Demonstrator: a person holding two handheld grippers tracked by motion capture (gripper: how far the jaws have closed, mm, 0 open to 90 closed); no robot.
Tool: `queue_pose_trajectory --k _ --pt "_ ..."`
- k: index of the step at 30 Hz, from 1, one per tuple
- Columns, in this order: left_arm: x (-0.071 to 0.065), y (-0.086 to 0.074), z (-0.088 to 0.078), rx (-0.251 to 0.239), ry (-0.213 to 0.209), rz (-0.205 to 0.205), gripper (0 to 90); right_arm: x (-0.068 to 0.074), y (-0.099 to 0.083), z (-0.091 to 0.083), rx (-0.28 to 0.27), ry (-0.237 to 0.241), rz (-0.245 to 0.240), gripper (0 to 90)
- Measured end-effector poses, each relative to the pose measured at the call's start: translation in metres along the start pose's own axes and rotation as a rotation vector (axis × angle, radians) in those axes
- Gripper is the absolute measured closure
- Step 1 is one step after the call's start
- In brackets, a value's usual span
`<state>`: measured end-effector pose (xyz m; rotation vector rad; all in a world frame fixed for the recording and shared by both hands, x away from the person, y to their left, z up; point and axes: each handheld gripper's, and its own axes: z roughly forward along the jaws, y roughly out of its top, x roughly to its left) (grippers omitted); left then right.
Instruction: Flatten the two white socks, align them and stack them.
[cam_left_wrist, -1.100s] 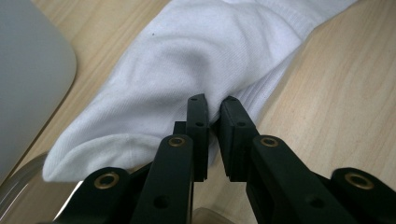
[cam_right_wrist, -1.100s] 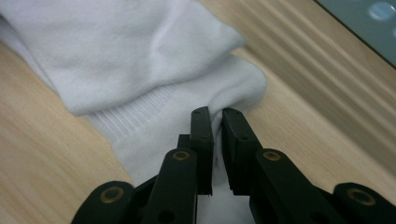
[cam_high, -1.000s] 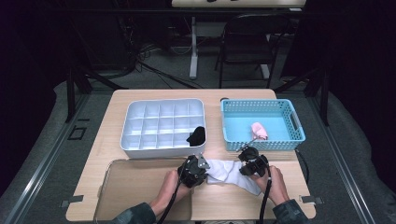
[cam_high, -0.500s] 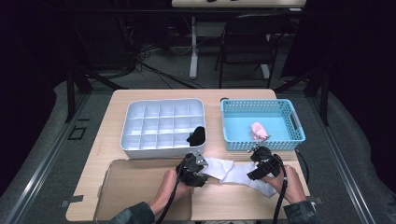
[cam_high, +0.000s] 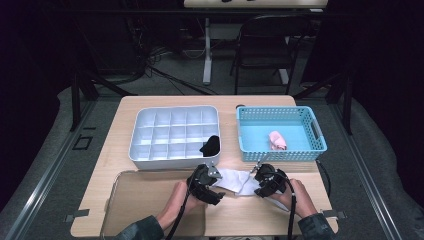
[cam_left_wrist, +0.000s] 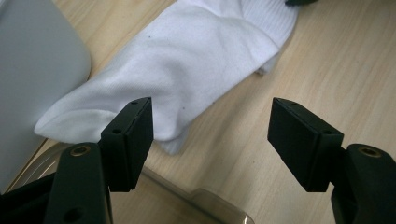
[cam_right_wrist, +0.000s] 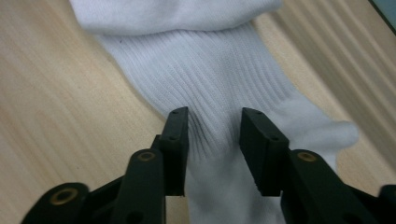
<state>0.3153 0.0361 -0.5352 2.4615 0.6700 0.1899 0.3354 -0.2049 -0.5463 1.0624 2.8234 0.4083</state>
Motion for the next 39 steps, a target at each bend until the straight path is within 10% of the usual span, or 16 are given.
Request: queue_pose_trajectory --k 4,9,14,22,28,34,39 --pt "0.002 -0.001 -0.003 0.005 0.002 -0.009 31.4 -0.006 -0.002 -0.001 -0.008 -0.010 0.079 81.4" --pt "0.004 -0.002 -0.002 0.022 0.006 -0.018 33.0 -0.024 -0.009 -0.005 -0.023 -0.029 0.338 82.9" --pt "0.004 -0.003 0.001 0.040 0.000 -0.020 33.2 -0.037 -0.018 -0.014 -0.085 -0.044 0.478 77.8" --pt "0.004 -0.003 0.002 0.054 -0.005 -0.016 33.2 -0.037 -0.021 -0.030 -0.010 -0.011 0.383 43.4" --pt "0.003 -0.003 0.001 0.058 -0.010 -0.010 33.2 -0.036 -0.033 -0.033 0.144 -0.016 0.324 38.3" --pt "0.004 -0.003 0.001 0.061 -0.012 -0.011 33.2 -0.029 -0.036 -0.016 0.249 0.011 0.284 61.3" --pt "0.004 -0.003 0.000 0.059 -0.009 -0.011 34.0 -0.022 -0.029 -0.014 0.220 0.023 0.279 81.4"
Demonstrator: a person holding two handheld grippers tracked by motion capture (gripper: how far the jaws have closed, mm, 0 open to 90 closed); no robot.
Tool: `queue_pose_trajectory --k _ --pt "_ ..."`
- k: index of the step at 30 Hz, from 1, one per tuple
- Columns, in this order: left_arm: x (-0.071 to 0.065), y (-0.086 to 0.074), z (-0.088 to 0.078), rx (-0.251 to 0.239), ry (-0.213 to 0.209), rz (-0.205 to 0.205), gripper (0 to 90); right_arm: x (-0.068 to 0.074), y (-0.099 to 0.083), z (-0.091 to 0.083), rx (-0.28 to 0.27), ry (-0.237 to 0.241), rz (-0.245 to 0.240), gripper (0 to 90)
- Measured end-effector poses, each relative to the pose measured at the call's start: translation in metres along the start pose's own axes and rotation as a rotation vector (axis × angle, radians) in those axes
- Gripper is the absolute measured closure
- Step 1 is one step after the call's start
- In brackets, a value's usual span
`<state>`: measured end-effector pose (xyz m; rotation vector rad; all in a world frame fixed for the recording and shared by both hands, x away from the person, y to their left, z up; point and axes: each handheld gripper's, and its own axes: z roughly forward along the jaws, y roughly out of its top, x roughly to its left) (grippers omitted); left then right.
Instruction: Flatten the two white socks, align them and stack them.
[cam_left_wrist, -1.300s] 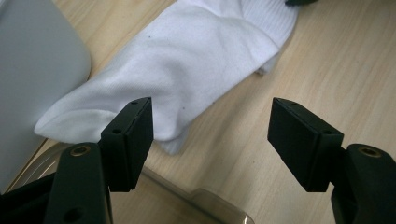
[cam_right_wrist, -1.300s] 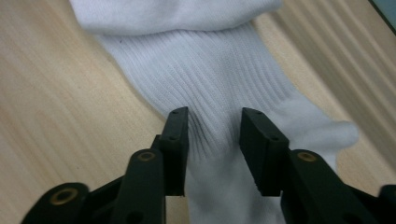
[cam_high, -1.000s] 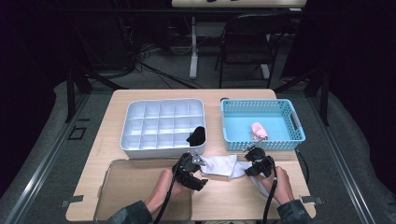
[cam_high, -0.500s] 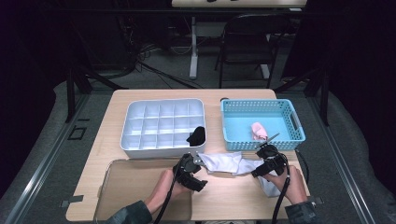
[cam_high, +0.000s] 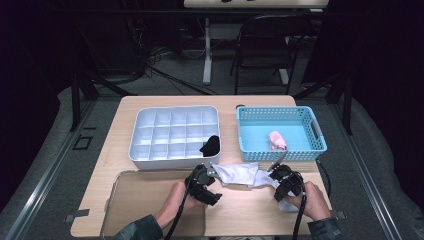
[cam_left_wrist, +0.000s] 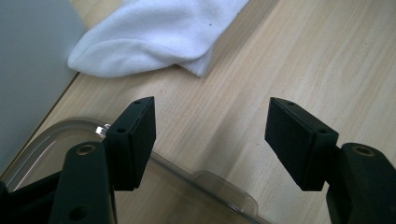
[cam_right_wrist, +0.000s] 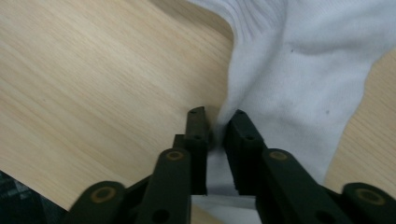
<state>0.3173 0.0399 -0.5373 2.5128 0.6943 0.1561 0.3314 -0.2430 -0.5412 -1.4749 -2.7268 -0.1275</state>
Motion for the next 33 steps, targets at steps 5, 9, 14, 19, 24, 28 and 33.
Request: queue_pose_trajectory --k 5,9,14,19,24,28,33 --pt "0.000 0.000 0.000 -0.002 0.001 -0.001 35.3 0.007 0.007 -0.002 -0.087 0.091 0.030 83.6" --pt "0.000 0.000 0.001 -0.005 0.001 -0.006 35.4 0.013 0.013 -0.002 -0.148 0.128 0.047 82.9" --pt "0.000 0.000 0.001 -0.008 -0.002 -0.010 35.2 0.020 0.021 0.001 -0.227 0.164 0.078 79.5" --pt "0.000 0.000 0.002 -0.008 -0.005 -0.009 35.1 0.027 0.029 0.003 -0.321 0.210 0.112 77.0" --pt "0.000 0.000 0.001 -0.005 -0.005 -0.006 35.0 0.030 0.037 0.004 -0.282 0.182 0.011 60.2" --pt "0.002 0.000 0.000 -0.007 -0.007 -0.010 34.8 0.026 0.028 -0.014 -0.321 0.162 -0.088 49.3" --pt "0.002 0.000 -0.002 -0.018 -0.011 -0.007 32.9 0.013 0.016 -0.032 -0.379 0.123 -0.147 42.3"
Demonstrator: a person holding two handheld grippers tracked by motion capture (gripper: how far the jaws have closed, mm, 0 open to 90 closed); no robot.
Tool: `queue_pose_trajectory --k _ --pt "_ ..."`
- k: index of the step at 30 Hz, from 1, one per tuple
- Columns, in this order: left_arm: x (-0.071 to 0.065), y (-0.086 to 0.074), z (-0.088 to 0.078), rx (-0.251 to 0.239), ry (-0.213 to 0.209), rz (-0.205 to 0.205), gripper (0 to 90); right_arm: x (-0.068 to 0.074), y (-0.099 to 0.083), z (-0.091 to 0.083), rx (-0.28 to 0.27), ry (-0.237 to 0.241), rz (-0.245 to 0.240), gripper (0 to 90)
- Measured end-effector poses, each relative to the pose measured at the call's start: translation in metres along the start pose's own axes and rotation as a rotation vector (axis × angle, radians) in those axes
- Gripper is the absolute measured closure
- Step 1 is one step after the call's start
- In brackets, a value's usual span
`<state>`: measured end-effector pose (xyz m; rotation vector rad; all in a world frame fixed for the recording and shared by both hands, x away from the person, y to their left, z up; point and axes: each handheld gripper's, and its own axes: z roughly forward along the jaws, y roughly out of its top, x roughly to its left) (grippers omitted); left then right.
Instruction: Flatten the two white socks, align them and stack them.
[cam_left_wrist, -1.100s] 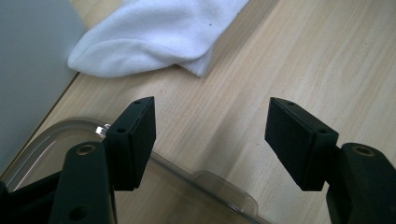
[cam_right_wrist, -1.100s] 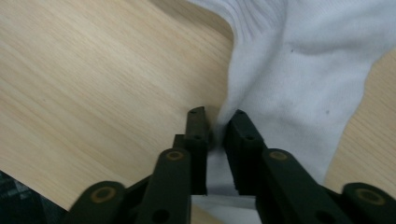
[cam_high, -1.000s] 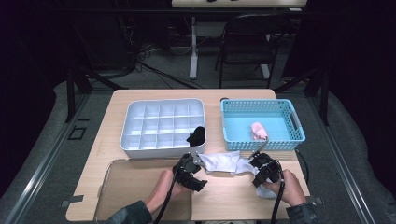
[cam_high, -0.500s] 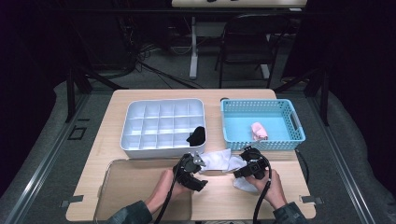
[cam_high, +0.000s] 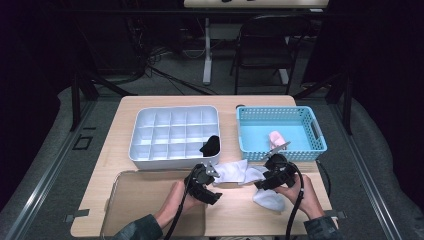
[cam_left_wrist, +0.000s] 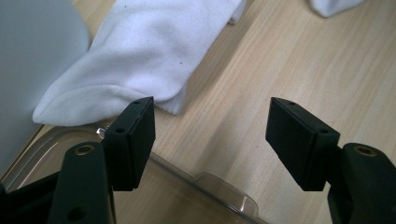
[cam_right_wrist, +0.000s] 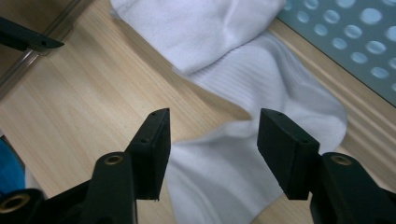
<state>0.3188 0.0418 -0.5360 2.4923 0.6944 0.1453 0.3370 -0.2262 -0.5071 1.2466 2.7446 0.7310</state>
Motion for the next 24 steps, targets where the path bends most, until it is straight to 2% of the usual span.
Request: queue_pose_trajectory --k 2,4,8,9,11,13,14,16,17,19,20,22,24 --pt "0.000 0.000 -0.001 -0.007 -0.004 -0.005 31.8 -0.003 -0.001 -0.002 -0.005 0.017 -0.006 41.1" --pt "0.001 -0.001 -0.003 -0.011 -0.009 -0.005 30.3 -0.003 -0.001 -0.002 -0.006 0.007 -0.025 40.0" --pt "0.002 -0.003 -0.008 -0.024 -0.015 -0.011 27.2 -0.006 0.000 -0.001 0.008 -0.052 -0.096 38.8" --pt "0.002 -0.004 -0.009 -0.023 -0.018 -0.011 26.8 -0.008 0.000 -0.001 0.028 -0.075 -0.127 38.8" --pt "0.003 -0.005 -0.011 -0.023 -0.018 -0.013 26.4 -0.014 -0.002 -0.001 0.070 -0.096 -0.156 38.4" --pt "0.004 -0.005 -0.012 -0.018 -0.016 -0.011 26.3 -0.017 -0.007 -0.003 0.100 -0.097 -0.165 37.0" --pt "0.005 -0.006 -0.013 -0.020 -0.016 -0.012 26.2 -0.018 -0.010 -0.004 0.101 -0.100 -0.161 36.1" --pt "0.006 -0.006 -0.013 -0.020 -0.014 -0.014 26.3 -0.017 -0.015 -0.004 0.063 -0.100 -0.170 36.4" --pt "0.006 -0.006 -0.012 -0.019 -0.014 -0.015 26.3 -0.015 -0.015 -0.002 0.055 -0.103 -0.195 36.0" --pt "0.006 -0.006 -0.011 -0.018 -0.016 -0.016 26.3 -0.010 -0.010 0.004 0.050 -0.142 -0.240 34.9" --pt "0.005 -0.006 -0.011 -0.017 -0.017 -0.015 26.3 -0.009 -0.006 0.009 0.033 -0.140 -0.257 34.9" --pt "0.004 -0.005 -0.010 -0.016 -0.021 -0.011 26.3 -0.008 0.001 0.019 0.027 -0.169 -0.254 35.5" --pt "0.004 -0.005 -0.009 -0.011 -0.025 -0.006 26.3 -0.007 0.008 0.031 0.038 -0.184 -0.240 44.5"
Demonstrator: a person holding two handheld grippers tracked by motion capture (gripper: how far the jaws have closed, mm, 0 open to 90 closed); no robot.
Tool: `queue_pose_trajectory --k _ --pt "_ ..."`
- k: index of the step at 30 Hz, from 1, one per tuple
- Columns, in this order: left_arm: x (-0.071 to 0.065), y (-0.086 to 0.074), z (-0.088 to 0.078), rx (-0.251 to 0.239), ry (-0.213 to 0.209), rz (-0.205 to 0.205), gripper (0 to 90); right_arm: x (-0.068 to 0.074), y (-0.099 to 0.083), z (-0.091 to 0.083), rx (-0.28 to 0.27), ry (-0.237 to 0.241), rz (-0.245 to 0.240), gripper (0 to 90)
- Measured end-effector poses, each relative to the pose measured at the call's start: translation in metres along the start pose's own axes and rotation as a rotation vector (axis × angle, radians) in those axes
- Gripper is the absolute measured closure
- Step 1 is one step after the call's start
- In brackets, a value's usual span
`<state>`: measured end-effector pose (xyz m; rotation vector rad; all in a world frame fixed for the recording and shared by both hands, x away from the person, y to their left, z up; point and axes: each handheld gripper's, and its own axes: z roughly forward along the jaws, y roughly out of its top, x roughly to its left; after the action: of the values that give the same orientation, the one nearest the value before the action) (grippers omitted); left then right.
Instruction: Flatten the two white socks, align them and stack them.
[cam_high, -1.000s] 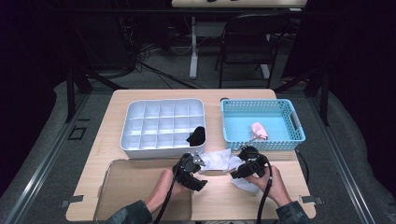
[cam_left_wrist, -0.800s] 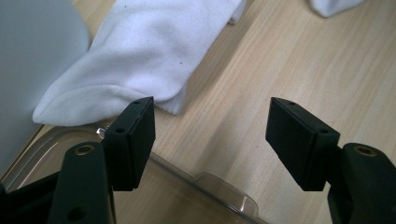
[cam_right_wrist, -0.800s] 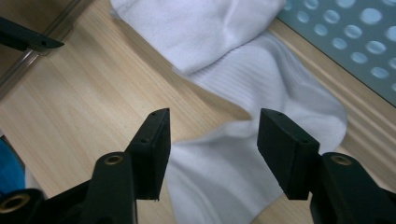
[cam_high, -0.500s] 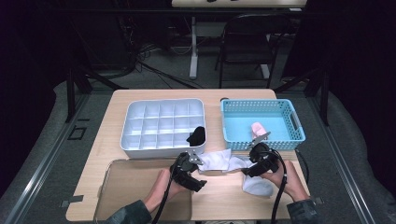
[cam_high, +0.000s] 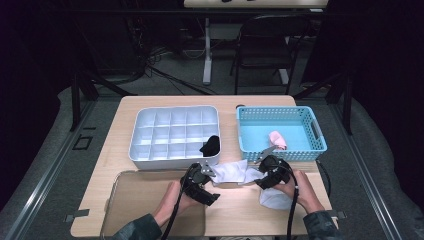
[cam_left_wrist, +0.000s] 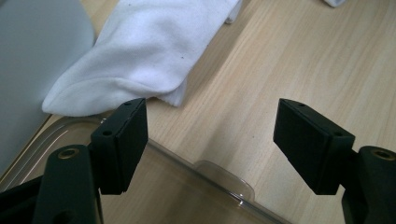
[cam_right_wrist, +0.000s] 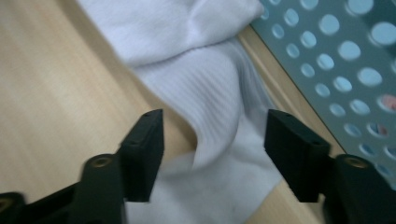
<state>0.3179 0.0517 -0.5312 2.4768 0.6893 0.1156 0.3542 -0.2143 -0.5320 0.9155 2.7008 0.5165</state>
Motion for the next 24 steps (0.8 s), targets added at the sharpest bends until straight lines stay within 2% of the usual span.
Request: queue_pose_trajectory --k 2,3,5,6,9,13,17,18,20,22,24 --pt "0.000 0.000 0.001 0.003 -0.005 0.000 26.4 0.002 0.002 0.008 0.009 0.010 0.033 55.5" --pt "0.000 0.000 0.002 0.004 -0.008 0.000 26.4 0.002 0.003 0.009 0.036 -0.003 0.024 65.1" --pt "0.000 0.000 0.004 0.008 -0.013 0.001 26.6 0.002 0.003 0.011 0.050 0.013 0.046 75.1" --pt "-0.001 0.000 0.005 0.009 -0.013 0.000 26.7 0.002 0.003 0.010 0.051 -0.002 0.059 80.9" --pt "-0.002 0.000 0.006 0.011 -0.014 0.002 27.0 0.000 0.001 0.002 0.036 0.016 0.107 82.8" --pt "0.000 0.000 0.007 0.013 -0.011 -0.001 27.2 -0.004 -0.006 -0.019 -0.007 -0.004 0.212 82.9" --pt "0.000 0.000 0.007 0.010 -0.009 -0.003 27.2 -0.010 -0.021 -0.040 -0.027 -0.031 0.382 82.4" --pt "0.000 0.000 0.007 0.011 -0.008 -0.002 27.2 -0.013 -0.026 -0.044 -0.027 -0.051 0.443 82.1" --pt "0.000 0.000 0.007 0.013 -0.009 -0.001 27.2 -0.019 -0.034 -0.048 -0.030 -0.066 0.514 81.2" --pt "-0.001 0.001 0.007 0.021 -0.009 0.003 27.1 -0.022 -0.038 -0.043 -0.005 -0.080 0.561 77.1" --pt "-0.001 0.001 0.008 0.022 -0.010 0.001 27.1 -0.023 -0.039 -0.031 0.039 -0.057 0.540 69.9"
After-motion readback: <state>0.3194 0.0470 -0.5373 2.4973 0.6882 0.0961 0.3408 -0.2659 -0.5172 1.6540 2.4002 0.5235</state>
